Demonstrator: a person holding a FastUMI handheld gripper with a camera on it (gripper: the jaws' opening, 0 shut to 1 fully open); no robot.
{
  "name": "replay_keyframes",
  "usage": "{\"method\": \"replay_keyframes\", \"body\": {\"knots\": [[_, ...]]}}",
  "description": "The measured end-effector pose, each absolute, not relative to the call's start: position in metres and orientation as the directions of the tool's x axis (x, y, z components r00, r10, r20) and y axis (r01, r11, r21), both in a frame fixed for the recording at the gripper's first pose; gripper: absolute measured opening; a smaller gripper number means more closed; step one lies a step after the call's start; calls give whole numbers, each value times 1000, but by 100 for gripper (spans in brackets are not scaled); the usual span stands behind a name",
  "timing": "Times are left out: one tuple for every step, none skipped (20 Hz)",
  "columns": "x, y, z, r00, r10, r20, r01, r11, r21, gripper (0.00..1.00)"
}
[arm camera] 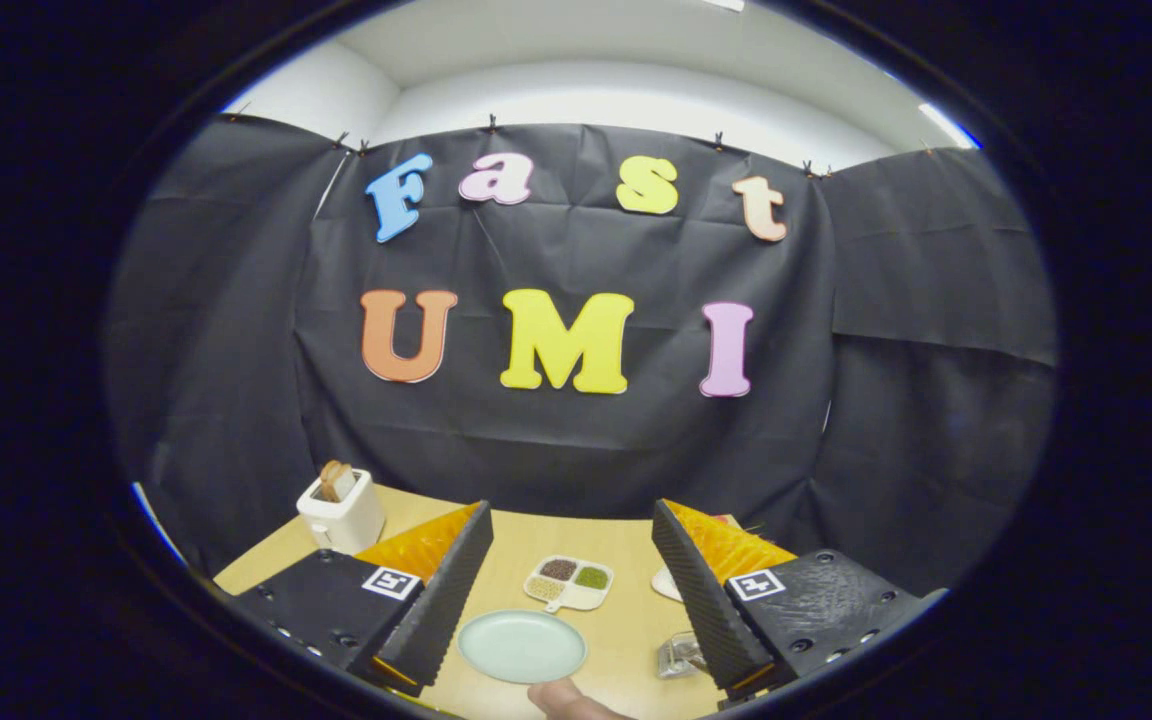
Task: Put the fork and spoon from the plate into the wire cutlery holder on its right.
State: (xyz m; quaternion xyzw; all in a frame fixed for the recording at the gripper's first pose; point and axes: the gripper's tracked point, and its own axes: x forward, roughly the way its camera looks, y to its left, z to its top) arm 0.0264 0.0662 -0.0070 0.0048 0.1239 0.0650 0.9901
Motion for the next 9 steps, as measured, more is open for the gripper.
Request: {"method": "replay_keyframes", "body": {"knots": [[27, 66, -7, 961, 128, -245, -126, 992, 25, 96], [28, 66, -7, 961, 125, -245, -123, 992, 23, 96], [28, 66, -7, 961, 126, -245, -124, 992, 24, 96], [28, 66, -7, 961, 126, -247, -124, 992, 24, 96], [28, 65, -7, 960, 124, -251, -122, 992, 23, 96], [29, 65, -8, 959, 127, -252, -124, 992, 28, 96], [30, 64, -9, 959, 126, -254, -122, 992, 28, 96], [31, 63, -10, 959, 127, -255, -123, 992, 31, 96], [32, 64, -12, 958, 130, -257, -126, 991, 33, 96]]}}
